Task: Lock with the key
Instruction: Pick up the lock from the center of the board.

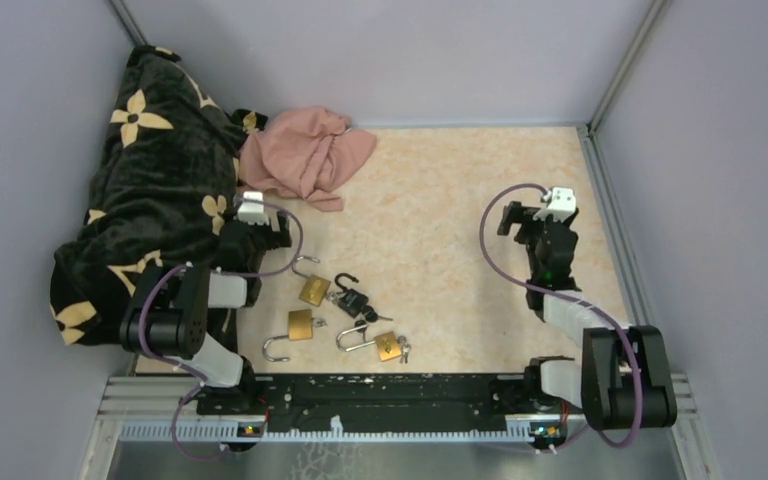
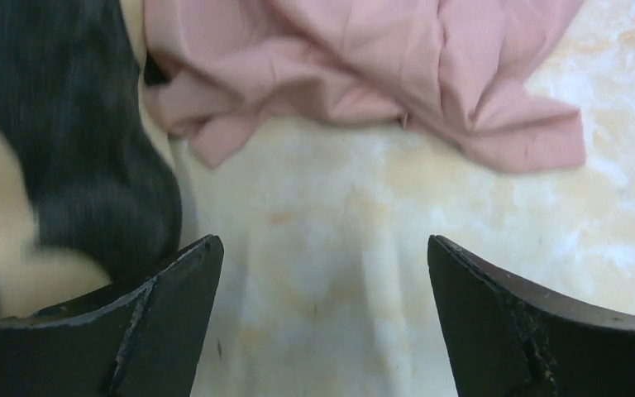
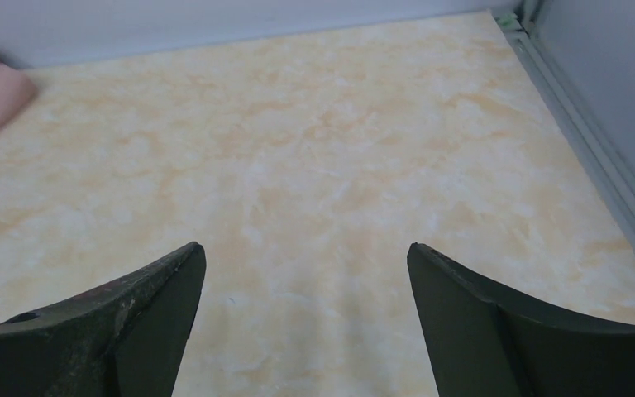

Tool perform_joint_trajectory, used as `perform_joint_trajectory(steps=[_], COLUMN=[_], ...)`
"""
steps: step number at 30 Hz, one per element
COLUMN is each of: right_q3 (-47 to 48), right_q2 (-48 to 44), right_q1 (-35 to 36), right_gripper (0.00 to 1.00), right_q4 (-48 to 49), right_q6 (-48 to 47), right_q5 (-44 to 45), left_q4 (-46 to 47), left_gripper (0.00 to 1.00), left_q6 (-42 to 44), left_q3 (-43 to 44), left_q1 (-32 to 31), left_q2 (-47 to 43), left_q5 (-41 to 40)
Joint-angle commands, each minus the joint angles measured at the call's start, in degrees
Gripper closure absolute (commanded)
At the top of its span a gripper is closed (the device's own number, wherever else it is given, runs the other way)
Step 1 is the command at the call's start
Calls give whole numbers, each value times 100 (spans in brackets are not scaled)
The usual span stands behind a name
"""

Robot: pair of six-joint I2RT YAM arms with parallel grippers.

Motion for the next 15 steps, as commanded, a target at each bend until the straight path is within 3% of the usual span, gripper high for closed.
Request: perform_joint_trajectory(steps=[1,5,11,15], right_q3=[861,1932,2887,3123], right_q2=[-396,-265,200,754], right_q1=[5,798,3111,4611], right_gripper=[11,15,8,8], right_q4=[-1402,-3203,-5168,-6026], right_q6=[647,156,-1082,-2474], right_q5=[-1521,-1795,-1880,-3250], left_q4=[-2653,-4127,-6887,-8495], left_gripper=[1,1,1,1], left_q6=[201,611,1184,1525], left_q3=[1618,2415,3728,4477], left_q1=[43,41,35,34], left_q2=[-489,-1001,-1392,-1408], left_q5=[339,1044,2596,3682])
